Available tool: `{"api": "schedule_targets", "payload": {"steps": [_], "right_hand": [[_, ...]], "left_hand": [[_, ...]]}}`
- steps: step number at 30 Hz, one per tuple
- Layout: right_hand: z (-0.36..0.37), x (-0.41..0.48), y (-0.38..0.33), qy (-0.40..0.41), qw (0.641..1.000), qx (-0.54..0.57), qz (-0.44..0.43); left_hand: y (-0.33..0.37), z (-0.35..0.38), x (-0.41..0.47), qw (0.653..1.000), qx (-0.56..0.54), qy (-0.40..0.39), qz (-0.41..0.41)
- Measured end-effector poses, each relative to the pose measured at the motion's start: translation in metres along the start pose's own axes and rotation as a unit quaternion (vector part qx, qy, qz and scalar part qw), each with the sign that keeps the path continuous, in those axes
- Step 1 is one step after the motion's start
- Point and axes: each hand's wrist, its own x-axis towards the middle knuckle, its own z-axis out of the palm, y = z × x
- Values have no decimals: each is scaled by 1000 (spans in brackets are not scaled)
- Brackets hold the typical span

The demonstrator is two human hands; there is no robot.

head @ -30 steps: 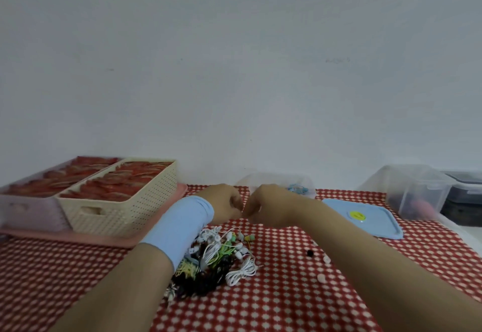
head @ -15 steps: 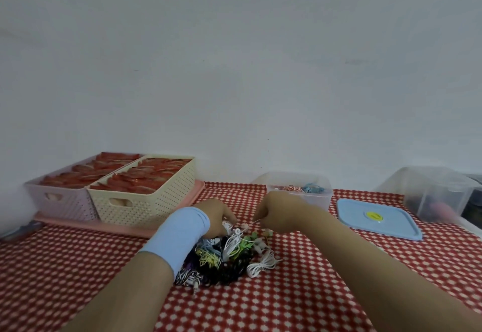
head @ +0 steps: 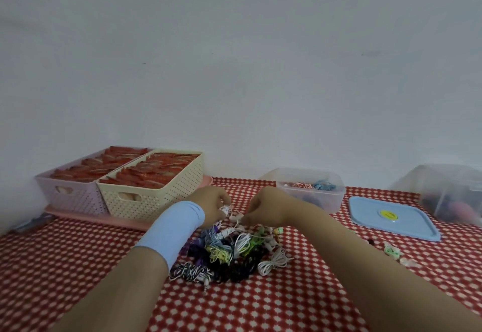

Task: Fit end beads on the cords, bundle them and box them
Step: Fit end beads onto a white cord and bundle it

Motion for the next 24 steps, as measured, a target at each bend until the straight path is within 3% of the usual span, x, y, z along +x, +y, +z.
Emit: {"api": "schedule_targets", "payload": {"steps": [5,10,16,21,24], "right_hand": [[-14,-4,4,42,997,58,-4],[-23,-11,-2,66,966,243,-52],[-42,-37,21,119,948,289,-65],[-57,-73,65,112,949,293,-28],[-64,-96,98,73,961,267,4]], "left_hand": [[4,-15,-4,990,-129,45,18],[27,-30,-12,952,-296,47,54],[57,-28,-13,952,-287,47,96],[97,5,-12,958,-263,14,117],[123,32,-6,971,-195,-32,134]]}}
